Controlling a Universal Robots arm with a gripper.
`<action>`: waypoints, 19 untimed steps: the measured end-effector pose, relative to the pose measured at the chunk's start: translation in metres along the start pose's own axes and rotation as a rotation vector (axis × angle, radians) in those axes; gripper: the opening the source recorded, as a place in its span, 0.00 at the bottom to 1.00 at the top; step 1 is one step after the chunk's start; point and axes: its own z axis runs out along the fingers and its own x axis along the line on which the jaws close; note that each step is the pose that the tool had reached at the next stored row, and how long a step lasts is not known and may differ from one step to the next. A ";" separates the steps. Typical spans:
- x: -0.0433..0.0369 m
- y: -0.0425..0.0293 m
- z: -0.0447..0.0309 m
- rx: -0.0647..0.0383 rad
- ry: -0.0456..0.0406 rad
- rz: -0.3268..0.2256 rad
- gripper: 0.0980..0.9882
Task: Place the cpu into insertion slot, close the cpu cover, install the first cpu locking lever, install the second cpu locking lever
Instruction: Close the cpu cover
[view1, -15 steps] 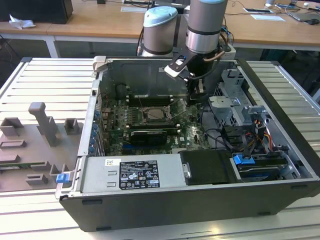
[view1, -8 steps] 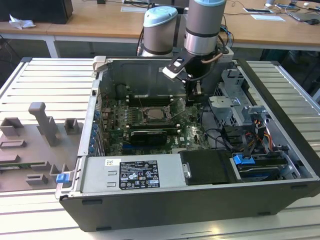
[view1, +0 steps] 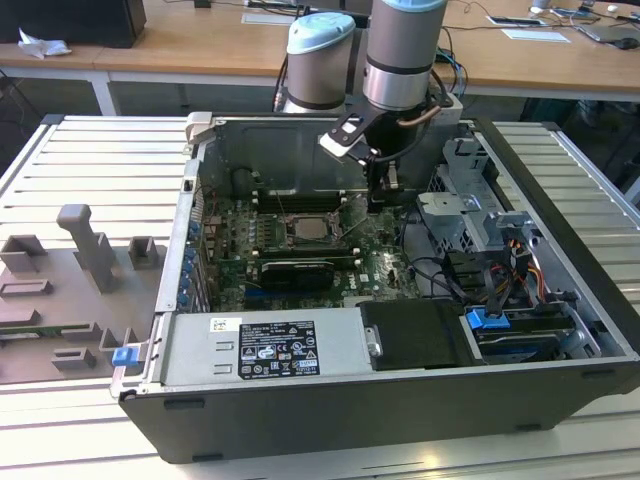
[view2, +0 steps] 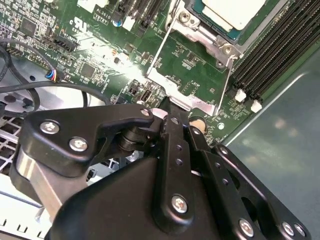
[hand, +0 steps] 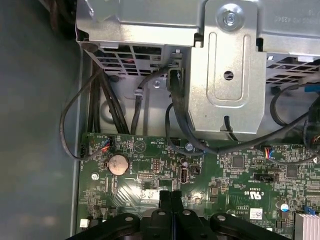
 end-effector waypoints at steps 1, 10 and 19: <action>0.0000 -0.0003 -0.0001 0.000 0.0000 0.000 0.01; 0.0012 -0.0248 -0.0040 0.000 0.0007 0.000 0.01; 0.0039 -0.0621 -0.0022 0.000 0.0006 0.000 0.01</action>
